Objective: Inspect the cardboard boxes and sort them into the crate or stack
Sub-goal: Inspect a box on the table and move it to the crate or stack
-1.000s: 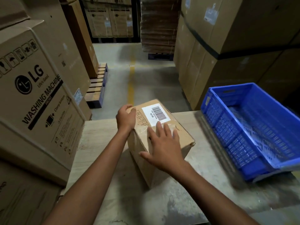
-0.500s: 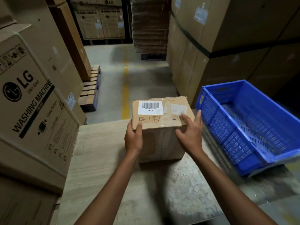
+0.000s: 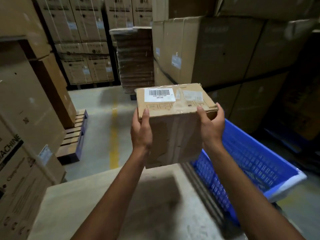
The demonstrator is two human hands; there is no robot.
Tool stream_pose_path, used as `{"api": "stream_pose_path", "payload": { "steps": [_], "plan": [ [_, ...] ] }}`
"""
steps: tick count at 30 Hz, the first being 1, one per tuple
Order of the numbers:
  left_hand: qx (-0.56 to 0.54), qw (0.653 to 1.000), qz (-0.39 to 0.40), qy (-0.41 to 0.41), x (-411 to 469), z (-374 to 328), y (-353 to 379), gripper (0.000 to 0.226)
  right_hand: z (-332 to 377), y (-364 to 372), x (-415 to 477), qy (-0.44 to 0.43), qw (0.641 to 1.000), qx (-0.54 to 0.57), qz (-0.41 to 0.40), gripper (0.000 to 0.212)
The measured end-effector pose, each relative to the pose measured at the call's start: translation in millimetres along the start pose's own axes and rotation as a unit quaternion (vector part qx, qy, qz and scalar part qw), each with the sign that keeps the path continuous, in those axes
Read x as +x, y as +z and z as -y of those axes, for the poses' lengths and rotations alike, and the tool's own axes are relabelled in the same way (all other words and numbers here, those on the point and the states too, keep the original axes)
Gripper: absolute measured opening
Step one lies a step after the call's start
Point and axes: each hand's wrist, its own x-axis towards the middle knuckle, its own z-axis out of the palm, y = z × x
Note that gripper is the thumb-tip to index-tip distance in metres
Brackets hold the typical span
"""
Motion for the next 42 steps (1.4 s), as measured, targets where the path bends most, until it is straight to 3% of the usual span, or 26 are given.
{"api": "stream_pose_path", "payload": {
  "steps": [8, 13, 15, 20, 29, 33, 35, 37, 39, 42],
  "plan": [
    [-0.047, 0.997, 0.054, 0.014, 28, -30, 176, 0.053, 45, -86, 166, -0.033, 0.992, 0.093, -0.072, 0.053],
    [-0.025, 0.998, 0.04, -0.042, 43, 4, 260, 0.071, 25, -135, 259, 0.01, 0.997, 0.061, -0.046, 0.047],
    [-0.006, 0.998, 0.023, -0.06, 47, 30, 282, 0.068, 5, -149, 286, 0.053, 0.998, 0.041, -0.021, 0.042],
    [0.043, 0.996, 0.014, -0.078, 49, 85, 303, 0.047, -57, -167, 323, 0.175, 0.983, 0.017, 0.058, 0.035],
    [0.084, 0.984, 0.034, -0.155, 43, 171, 298, 0.025, -156, -159, 345, 0.254, 0.958, -0.062, 0.118, 0.031],
    [0.068, 0.98, 0.044, -0.181, 35, 196, 292, 0.034, -186, -158, 344, 0.271, 0.947, -0.08, 0.152, 0.039],
    [0.071, 0.978, 0.017, -0.194, 37, 200, 287, 0.036, -188, -154, 342, 0.235, 0.946, -0.135, 0.177, 0.041],
    [0.165, 0.974, 0.015, -0.151, 41, 195, 287, 0.043, -188, -151, 339, 0.103, 0.941, -0.262, 0.19, 0.038],
    [0.342, 0.938, 0.026, -0.047, 44, 189, 292, 0.052, -189, -146, 331, -0.076, 0.905, -0.366, 0.2, 0.044],
    [0.474, 0.874, 0.085, 0.061, 46, 189, 306, 0.053, -194, -137, 310, -0.183, 0.853, -0.406, 0.272, 0.051]
  ]
}}
